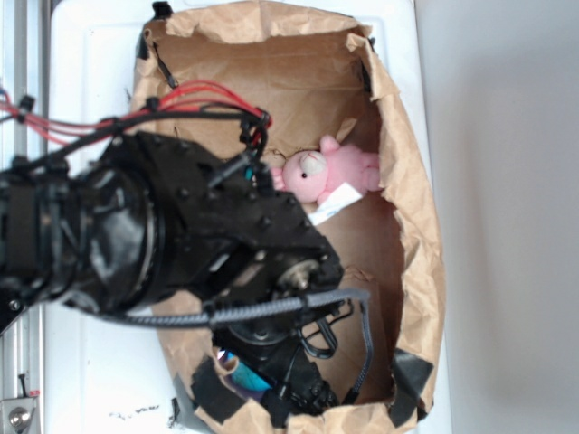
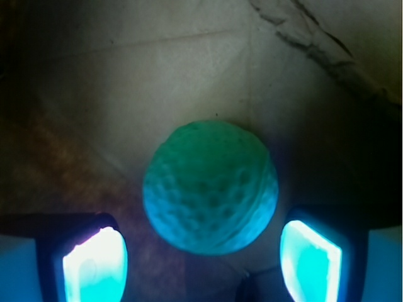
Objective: Grab the green ball.
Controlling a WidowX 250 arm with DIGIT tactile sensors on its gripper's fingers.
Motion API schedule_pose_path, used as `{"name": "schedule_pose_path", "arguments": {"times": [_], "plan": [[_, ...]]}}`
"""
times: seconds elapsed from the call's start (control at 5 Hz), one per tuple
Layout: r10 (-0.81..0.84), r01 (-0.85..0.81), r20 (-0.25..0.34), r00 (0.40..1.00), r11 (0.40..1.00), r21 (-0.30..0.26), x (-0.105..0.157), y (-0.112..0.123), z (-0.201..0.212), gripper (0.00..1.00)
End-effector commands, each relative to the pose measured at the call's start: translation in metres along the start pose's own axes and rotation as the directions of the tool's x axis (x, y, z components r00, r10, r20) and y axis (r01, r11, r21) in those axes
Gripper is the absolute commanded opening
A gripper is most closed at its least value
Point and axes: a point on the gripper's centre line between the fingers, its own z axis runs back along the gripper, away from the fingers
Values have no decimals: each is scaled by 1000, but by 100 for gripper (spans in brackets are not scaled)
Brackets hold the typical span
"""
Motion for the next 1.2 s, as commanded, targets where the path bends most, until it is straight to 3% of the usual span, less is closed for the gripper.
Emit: {"name": "schedule_pose_path", "arguments": {"times": [0.0, 0.2, 0.6, 1.0], "plan": [[-37, 43, 53, 998, 992, -119, -4, -8, -2, 100], [-57, 65, 63, 996, 991, -120, -4, -6, -8, 100], [-84, 90, 118, 989, 995, -47, -1, -2, -17, 100], [-106, 115, 172, 979, 992, -43, 9, -10, -13, 100]]}}
